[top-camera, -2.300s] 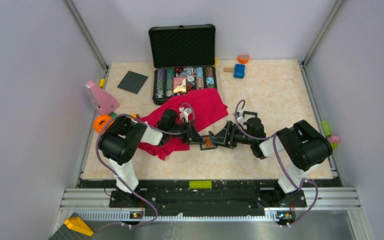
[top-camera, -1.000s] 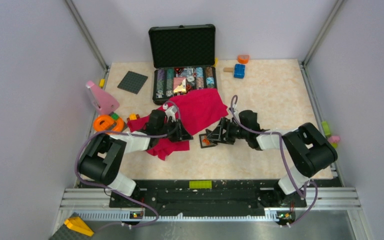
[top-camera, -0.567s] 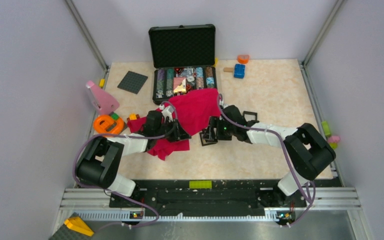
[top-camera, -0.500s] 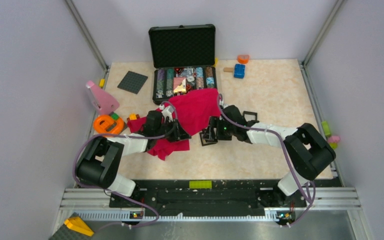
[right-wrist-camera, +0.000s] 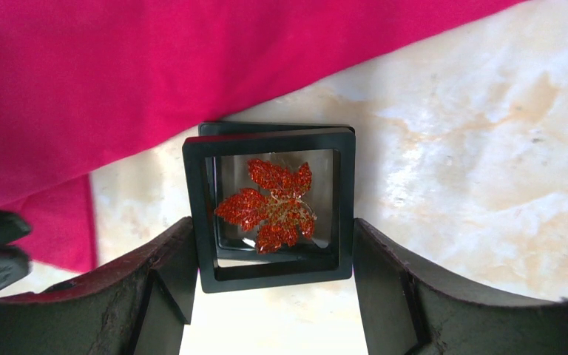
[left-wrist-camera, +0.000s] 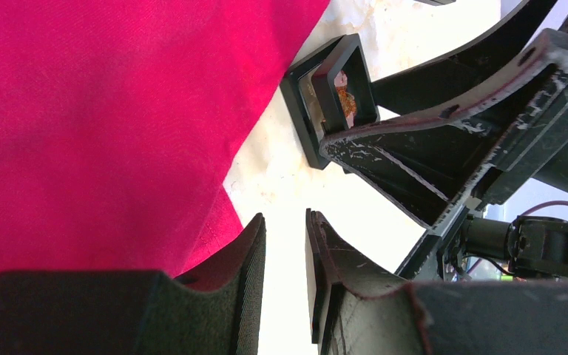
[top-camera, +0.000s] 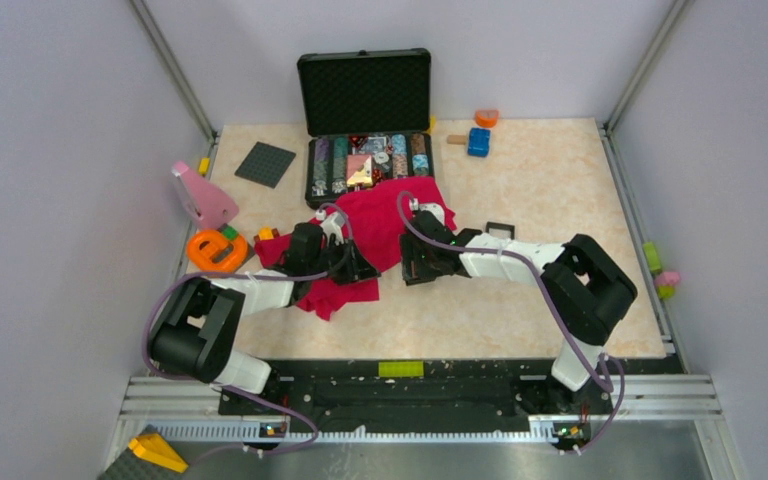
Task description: Remove the brooch from the garment
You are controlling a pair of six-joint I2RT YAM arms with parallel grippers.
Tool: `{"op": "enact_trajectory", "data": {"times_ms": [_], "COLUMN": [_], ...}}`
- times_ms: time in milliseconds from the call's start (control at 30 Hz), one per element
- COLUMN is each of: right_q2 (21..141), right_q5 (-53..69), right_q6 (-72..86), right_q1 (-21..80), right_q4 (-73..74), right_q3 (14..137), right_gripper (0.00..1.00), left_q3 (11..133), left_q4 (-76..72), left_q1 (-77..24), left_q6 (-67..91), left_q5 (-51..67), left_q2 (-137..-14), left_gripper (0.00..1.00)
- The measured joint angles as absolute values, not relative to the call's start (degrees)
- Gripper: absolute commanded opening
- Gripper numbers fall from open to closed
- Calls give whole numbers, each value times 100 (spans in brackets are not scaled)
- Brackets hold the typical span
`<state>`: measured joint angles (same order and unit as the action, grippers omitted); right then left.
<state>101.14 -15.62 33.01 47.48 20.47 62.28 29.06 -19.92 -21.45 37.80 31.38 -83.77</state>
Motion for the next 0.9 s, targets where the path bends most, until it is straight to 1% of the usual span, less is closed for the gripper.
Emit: {"op": "enact_trajectory", "data": {"times_ms": [233, 333, 433, 467, 533, 567, 767, 833, 900], "right_q2": [10186, 10025, 9706, 9603, 9448, 9402, 9183, 9056, 8862], "right_q5": [-2202, -2300, -2340, -2349, -2401, -2429, -2399, -2303, -2257], "right_q6": [3319, 3299, 3236, 3205, 3142, 3089, 2923, 2849, 2794], "right_q1": [4718, 4591, 4254, 4117, 3846, 3739, 3577, 3577, 3575], "right_q4": [2512, 2499, 2517, 2526, 2576, 2596, 2753, 2838, 2895], "right_q3": [6337, 6139, 5776, 5673, 5516, 5470, 5175, 5137, 5137], "right_gripper": [64, 64, 65, 70, 93, 98, 99, 99, 99], "left_q3": [2888, 2882, 2880, 2880, 2880, 2880, 2869, 2847, 2801], "left_q4": [-1992, -1992, -1990, -1992, -1997, -1997, -2005, -2008, -2008], "left_q1": [-2145, -2145, -2145, -2145, -2145, -2145, -2145, -2145, -2145], "left_q6": [3780, 3780, 3780, 3780, 3780, 3780, 3778, 3774, 3745], "left_q5": [3094, 3079, 3068, 3063, 3059, 3057, 3057, 3055, 3024], "left_q2": [-8372, -8370, -8353, -8340, -8322, -8315, -8294, -8232, -8099], "left_gripper": [29, 29, 29, 29, 29, 30, 32, 34, 38]}}
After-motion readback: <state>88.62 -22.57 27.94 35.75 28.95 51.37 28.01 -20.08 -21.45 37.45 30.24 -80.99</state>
